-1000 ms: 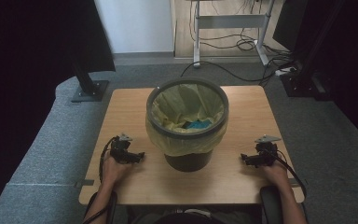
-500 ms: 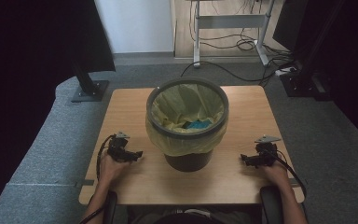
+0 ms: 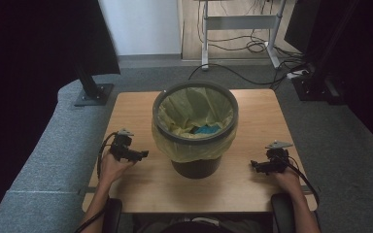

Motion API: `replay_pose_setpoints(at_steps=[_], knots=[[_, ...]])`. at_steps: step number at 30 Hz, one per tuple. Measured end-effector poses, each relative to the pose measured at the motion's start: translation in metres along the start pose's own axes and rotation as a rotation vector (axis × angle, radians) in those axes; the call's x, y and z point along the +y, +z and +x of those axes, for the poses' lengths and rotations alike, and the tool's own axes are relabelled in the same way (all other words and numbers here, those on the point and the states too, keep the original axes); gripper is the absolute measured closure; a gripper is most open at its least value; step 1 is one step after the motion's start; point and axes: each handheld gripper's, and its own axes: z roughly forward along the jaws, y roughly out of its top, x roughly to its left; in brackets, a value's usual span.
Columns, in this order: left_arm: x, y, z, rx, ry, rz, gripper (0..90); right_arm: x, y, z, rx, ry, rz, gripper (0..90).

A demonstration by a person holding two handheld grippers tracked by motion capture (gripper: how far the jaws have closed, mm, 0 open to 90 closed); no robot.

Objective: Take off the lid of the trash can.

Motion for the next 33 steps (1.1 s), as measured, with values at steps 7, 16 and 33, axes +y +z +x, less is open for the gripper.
replay_pose_setpoints(at_steps=[7,16,33], knots=[[0.018,-0.016,0.002,-0.001,0.014,-0.001,0.8,0.000,0.000,0.000,0.000,0.000,0.000,0.0],[0.040,-0.038,0.003,0.006,0.034,-0.011,1.6,0.000,0.000,0.000,0.000,-0.001,0.000,0.0],[0.090,-0.081,-0.001,0.029,0.078,-0.050,2.9,0.000,0.000,0.000,0.005,-0.007,0.000,0.0]])
